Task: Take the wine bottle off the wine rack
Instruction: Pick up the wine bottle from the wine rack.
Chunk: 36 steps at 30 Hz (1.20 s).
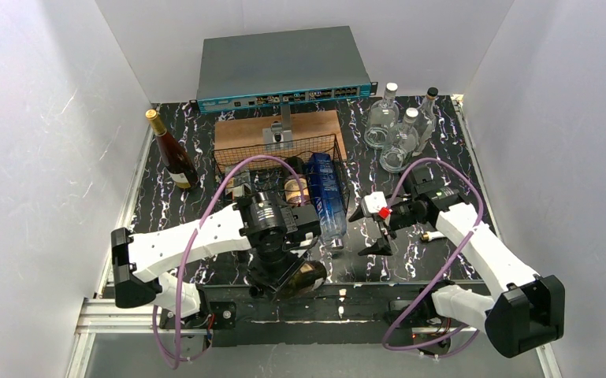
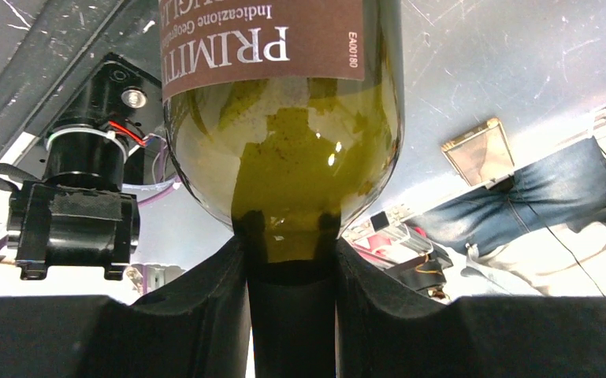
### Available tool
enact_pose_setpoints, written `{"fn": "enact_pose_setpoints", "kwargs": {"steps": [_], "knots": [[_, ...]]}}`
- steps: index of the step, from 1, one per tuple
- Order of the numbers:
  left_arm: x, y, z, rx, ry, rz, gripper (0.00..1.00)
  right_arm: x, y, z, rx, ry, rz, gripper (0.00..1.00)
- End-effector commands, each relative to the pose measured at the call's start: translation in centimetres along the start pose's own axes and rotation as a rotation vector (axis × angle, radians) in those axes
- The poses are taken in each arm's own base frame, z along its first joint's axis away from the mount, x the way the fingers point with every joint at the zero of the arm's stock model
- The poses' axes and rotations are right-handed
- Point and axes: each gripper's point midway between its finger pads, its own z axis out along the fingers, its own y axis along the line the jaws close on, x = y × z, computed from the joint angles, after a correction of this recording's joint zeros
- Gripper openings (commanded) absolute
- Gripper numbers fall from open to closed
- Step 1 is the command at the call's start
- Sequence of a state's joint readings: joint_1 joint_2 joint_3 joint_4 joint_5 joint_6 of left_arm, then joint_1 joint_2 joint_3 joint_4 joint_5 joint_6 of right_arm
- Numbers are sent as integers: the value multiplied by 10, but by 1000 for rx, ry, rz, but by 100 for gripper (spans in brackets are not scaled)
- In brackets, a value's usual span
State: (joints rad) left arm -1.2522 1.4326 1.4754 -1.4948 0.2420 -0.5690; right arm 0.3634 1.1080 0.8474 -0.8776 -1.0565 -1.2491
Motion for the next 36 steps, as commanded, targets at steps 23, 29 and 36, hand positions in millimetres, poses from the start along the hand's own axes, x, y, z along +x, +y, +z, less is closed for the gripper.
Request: {"fn": "enact_pose_setpoints", "kwargs": {"steps": [23,29,36], "knots": [[-130,-81,-58,515,-252,-81,0,-90,-19,-88,221,219,-71,98],[-184,-83,-66,595,-336,-184,0,-82,-32,-96,272,285,-105,98],[-219,-88,-65,722,-347,-306,0,-63,-39,-86,239,281,-173,98]]}}
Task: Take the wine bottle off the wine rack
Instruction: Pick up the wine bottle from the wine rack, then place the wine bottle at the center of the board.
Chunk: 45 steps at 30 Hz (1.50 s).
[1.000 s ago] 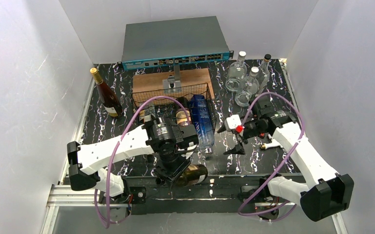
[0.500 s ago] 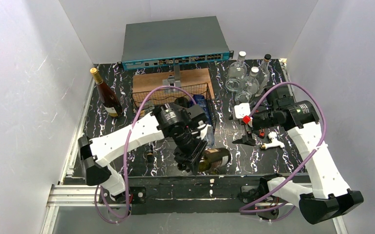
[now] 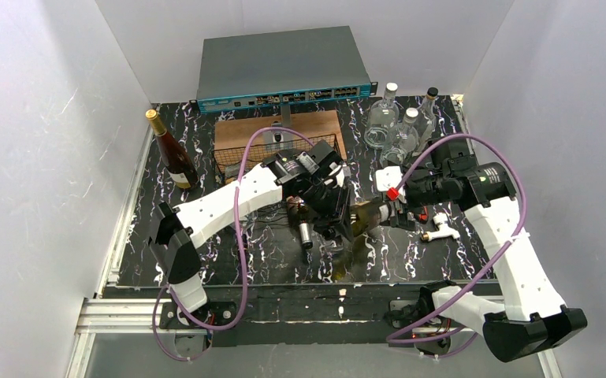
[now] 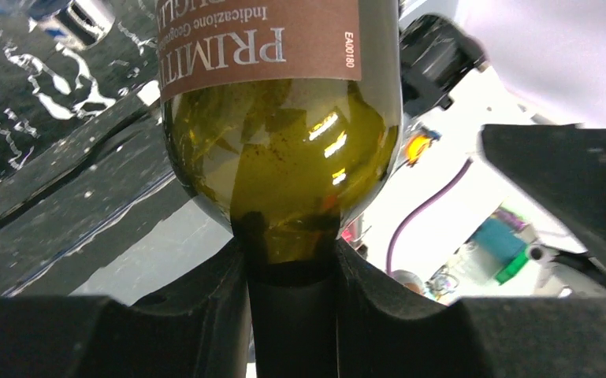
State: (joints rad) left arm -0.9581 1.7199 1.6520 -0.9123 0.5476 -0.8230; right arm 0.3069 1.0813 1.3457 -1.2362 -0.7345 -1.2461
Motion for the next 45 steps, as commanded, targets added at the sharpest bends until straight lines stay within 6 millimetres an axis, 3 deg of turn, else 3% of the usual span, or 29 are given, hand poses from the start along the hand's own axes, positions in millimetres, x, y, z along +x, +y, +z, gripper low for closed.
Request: {"fn": "enact_pose_setpoints", "kwargs": {"steps": [1,7,12,18,22,28,36,39,45], "knots": [[-15,-42,-13,209,-43,2,0,8,-4,9,4,-23,-75,98],[-27,-45,-8,261,-42,-54,0,18,-3,29,-1,-96,-128,98],[-32,-45,-1,276,-23,-79,0,16,-8,42,-7,-181,-124,98],[-39,-45,4,292,-20,-114,0,16,1,54,-39,-260,-102,98],[-46,-43,6,298,-25,-149,0,27,7,63,-55,-257,-78,98],[-50,-43,13,311,-7,-172,0,46,-4,78,-8,-234,-46,98],[-54,-49,14,338,3,-190,0,64,-4,94,-3,-220,-19,98],[-55,-50,15,352,7,-199,2,67,-3,97,1,-215,-7,98],[-54,-46,14,380,7,-223,17,73,-1,100,5,-205,9,95]]}}
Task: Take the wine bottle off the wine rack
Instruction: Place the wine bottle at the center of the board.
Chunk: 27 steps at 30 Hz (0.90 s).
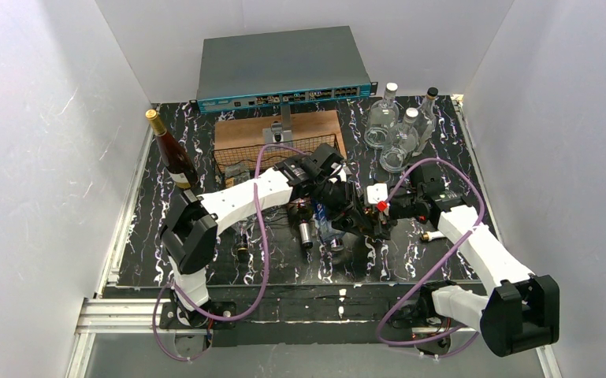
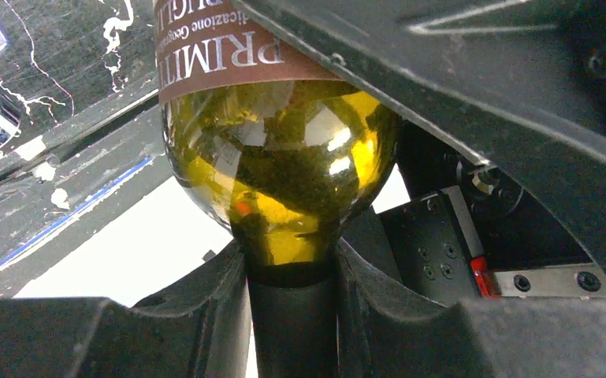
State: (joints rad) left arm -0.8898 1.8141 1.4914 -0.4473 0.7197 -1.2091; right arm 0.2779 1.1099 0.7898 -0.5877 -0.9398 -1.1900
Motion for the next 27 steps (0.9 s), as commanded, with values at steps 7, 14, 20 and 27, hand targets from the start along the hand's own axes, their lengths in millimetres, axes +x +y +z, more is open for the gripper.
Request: {"fn": "enact_pose_setpoints", "kwargs": {"steps": [7,14,20,27], "knots": [[9,-22,-24,140,8,62,18,6,-2,4,7,6,-26,86],[8,-26,-26,153,6,59,31,9,2,4,-21,20,-45,70],[9,-27,-26,162,7,53,43,9,3,4,-27,18,-47,66],[10,-27,-29,185,1,46,50,6,5,4,-34,5,-38,63]]}}
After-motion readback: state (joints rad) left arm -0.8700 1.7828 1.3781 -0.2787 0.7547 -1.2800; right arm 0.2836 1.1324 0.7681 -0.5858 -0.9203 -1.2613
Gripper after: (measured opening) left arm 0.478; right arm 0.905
